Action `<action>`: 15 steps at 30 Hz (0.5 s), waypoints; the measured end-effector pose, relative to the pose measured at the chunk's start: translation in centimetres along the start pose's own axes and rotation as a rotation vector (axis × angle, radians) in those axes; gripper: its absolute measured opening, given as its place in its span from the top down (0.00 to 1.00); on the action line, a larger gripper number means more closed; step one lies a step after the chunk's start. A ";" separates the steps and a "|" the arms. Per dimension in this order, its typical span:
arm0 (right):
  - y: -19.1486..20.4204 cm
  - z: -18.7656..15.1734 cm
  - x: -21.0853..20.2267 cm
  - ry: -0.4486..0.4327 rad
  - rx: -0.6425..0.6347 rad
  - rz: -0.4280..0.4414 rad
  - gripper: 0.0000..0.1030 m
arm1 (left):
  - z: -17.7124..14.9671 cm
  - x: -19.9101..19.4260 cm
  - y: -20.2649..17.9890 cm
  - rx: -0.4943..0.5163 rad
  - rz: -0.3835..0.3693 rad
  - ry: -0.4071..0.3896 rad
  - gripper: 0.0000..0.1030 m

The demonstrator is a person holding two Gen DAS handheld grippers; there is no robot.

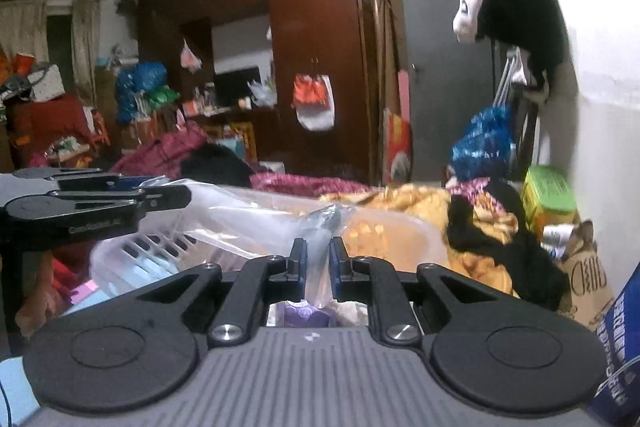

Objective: Organize objects
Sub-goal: 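Lift the plastic bag with both grippers into the basket and open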

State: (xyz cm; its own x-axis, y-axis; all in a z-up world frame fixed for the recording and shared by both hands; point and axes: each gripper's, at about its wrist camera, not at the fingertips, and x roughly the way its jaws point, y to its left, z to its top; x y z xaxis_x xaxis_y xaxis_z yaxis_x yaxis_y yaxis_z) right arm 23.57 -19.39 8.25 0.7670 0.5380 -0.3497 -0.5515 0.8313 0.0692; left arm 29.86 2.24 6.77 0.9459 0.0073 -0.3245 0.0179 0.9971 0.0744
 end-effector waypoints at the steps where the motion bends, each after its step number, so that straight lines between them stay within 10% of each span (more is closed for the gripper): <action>1: 0.0 -0.1 0.2 0.008 -0.002 -0.011 0.87 | -0.1 0.2 0.0 -0.005 0.003 0.007 0.71; 5: -0.6 -0.4 0.4 0.038 0.014 -0.045 0.77 | -0.3 -0.6 1.0 -0.026 0.017 0.009 0.59; 10: -1.8 -0.1 -1.4 0.025 0.049 -0.064 0.39 | 0.6 -4.5 1.8 -0.051 0.025 -0.074 0.27; 15: -2.2 -0.5 -5.6 -0.032 0.068 -0.027 0.05 | -0.2 -10.1 0.9 0.000 -0.030 -0.110 0.23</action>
State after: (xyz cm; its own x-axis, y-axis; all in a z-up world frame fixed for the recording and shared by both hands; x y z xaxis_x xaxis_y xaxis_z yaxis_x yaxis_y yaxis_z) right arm 20.34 -24.29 9.58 0.7922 0.5185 -0.3219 -0.5077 0.8526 0.1239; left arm 20.23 3.06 9.98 0.9748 -0.0313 -0.2210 0.0469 0.9967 0.0658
